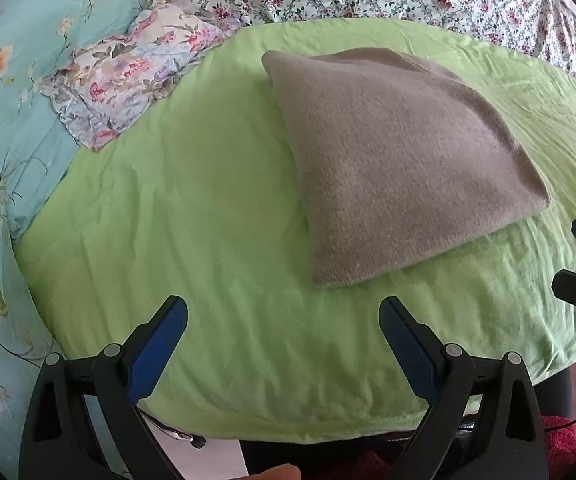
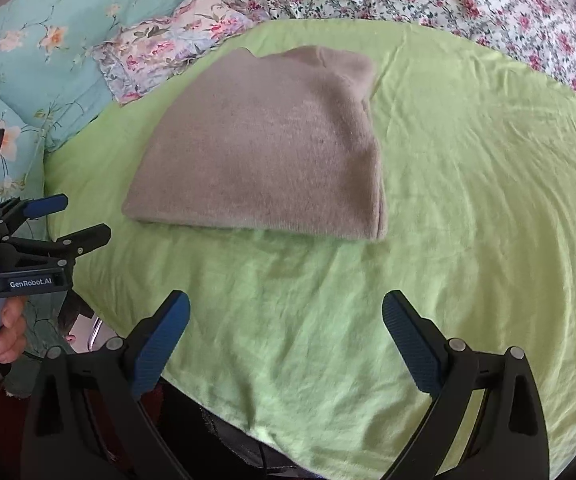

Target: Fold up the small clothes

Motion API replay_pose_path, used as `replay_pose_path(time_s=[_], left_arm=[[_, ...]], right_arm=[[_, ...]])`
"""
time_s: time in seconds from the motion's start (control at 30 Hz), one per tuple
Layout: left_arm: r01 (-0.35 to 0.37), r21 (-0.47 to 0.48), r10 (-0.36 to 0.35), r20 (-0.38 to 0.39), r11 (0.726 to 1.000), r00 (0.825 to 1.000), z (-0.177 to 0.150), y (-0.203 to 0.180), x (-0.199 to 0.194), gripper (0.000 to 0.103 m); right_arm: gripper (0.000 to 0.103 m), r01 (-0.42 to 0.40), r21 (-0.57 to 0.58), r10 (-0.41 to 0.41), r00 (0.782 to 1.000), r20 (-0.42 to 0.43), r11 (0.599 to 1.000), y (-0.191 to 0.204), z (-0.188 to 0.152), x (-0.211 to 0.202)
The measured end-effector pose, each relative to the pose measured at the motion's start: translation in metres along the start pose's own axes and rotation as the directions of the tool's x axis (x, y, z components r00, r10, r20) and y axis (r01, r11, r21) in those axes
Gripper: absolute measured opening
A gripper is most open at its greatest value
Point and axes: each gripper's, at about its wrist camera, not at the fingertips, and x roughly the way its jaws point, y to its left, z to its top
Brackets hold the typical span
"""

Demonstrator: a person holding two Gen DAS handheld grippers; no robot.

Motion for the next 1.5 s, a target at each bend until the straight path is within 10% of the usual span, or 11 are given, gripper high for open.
replay_pose_path(time_s=[1.5], left_arm=[[0.049,-0.101,-0.042,0.066,0.994,0.997,0.078,0.007,0.012,0.098]], right_arm=[[0.098,-0.032,0.024,0.032,0.999,0.027,0.999,-0.014,0.102,0.020]])
